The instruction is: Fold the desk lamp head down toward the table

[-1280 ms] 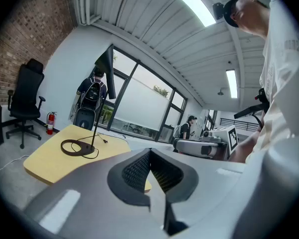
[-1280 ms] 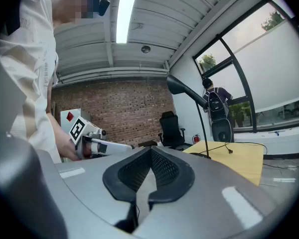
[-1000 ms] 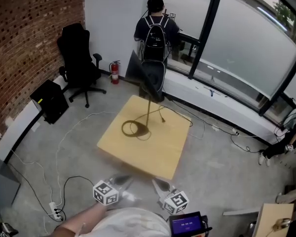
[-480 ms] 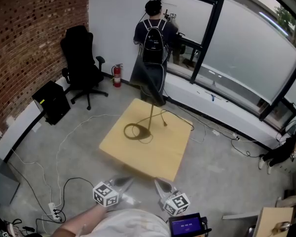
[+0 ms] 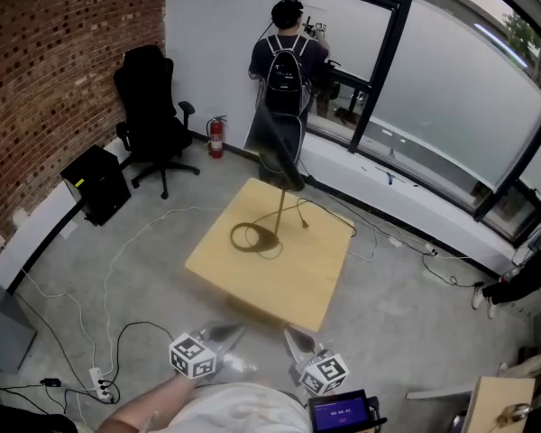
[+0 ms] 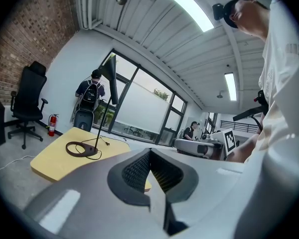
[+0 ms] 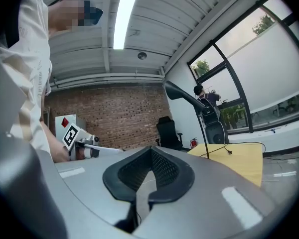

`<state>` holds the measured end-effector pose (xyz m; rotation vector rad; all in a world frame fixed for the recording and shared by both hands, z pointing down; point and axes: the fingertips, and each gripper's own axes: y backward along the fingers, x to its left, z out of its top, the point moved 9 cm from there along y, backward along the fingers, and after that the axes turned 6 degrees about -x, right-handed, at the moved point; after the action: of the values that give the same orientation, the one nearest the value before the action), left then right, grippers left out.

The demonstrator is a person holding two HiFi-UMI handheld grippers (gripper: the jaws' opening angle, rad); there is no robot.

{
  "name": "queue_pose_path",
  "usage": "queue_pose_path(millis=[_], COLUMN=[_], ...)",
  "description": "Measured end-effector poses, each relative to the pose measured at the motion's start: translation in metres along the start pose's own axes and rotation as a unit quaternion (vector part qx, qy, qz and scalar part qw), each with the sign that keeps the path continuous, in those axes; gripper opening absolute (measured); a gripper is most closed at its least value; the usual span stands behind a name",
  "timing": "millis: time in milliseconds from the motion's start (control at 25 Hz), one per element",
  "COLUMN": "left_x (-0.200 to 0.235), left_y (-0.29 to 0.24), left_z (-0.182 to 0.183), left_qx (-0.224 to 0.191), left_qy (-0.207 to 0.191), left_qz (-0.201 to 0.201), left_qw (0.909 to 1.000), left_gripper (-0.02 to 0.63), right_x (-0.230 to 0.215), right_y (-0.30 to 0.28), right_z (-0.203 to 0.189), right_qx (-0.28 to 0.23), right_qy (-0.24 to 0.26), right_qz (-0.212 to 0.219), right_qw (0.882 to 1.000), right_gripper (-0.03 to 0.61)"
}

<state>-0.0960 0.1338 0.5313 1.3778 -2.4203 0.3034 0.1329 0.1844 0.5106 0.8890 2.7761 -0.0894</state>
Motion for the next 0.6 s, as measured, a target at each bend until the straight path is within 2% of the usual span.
queue_pose_path(millis=[600], left_x=[0.011], left_y=[0.034], left_z=[-0.003], left_qx=[-0.005], left_qy=[-0.003], left_qz=[0.015], left_qw=[0.9999], left_gripper=[0.0], right_x=[0.021], right_y=[-0.007], right_z=[-0.007], right_qx=[0.022], right_qy=[0.008], right_qz=[-0.014], right_qw=[1.0], right_gripper=[0.009])
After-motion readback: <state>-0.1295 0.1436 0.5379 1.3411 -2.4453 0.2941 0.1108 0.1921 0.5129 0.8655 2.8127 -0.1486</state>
